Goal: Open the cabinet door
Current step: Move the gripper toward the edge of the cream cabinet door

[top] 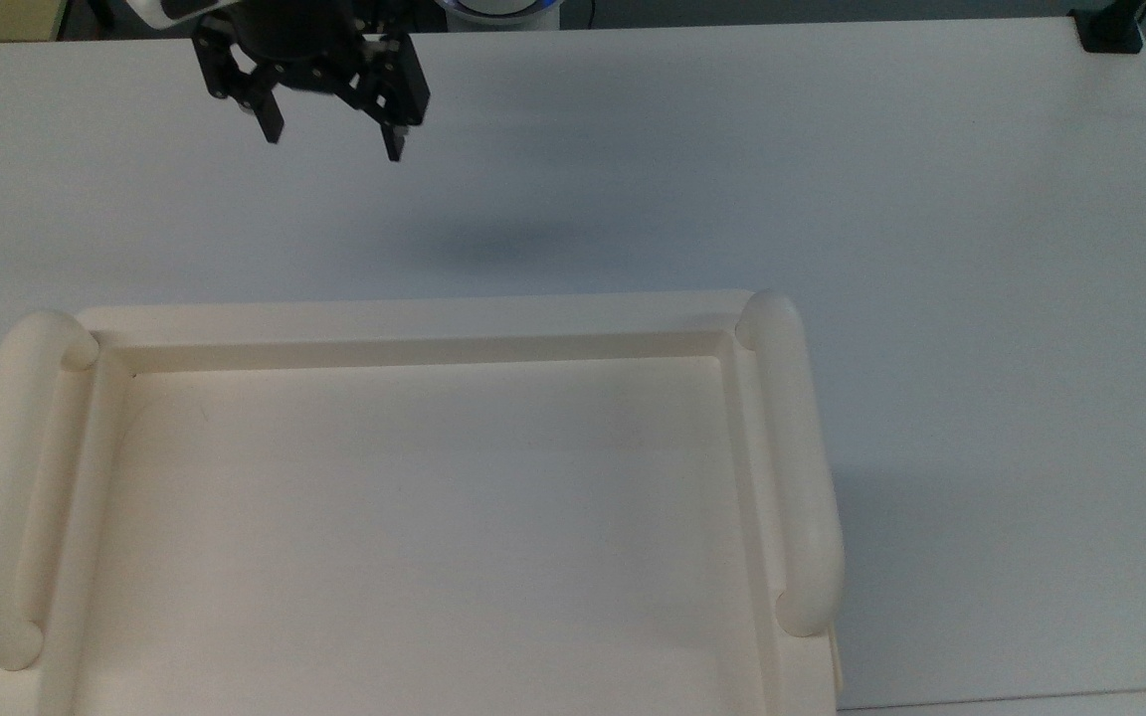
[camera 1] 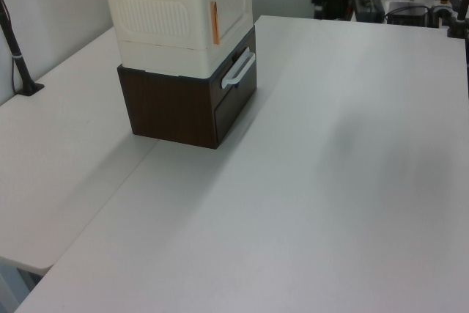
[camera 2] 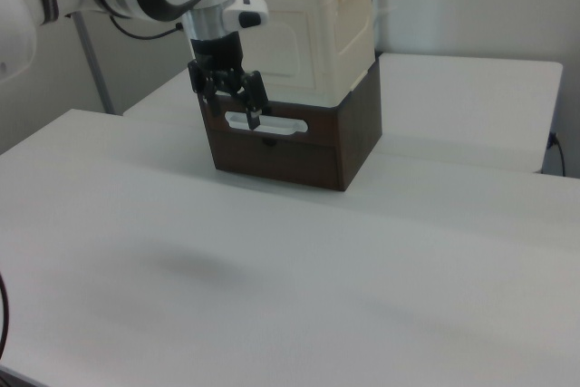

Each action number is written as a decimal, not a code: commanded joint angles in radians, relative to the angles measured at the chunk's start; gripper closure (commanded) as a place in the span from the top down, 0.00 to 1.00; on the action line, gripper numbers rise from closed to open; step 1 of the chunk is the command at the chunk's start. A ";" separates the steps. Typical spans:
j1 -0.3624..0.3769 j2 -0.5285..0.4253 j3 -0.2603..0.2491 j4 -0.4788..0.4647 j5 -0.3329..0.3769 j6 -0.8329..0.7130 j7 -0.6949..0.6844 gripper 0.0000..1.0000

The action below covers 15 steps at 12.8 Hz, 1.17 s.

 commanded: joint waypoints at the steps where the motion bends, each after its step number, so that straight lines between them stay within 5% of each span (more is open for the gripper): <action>1: 0.082 0.053 0.002 0.002 0.051 0.184 0.015 1.00; 11: 0.246 0.148 -0.003 0.075 0.022 0.583 0.121 0.99; 13: 0.262 0.150 -0.003 0.075 -0.029 0.634 0.181 0.96; 15: 0.276 0.168 -0.003 0.077 -0.155 0.687 0.283 0.88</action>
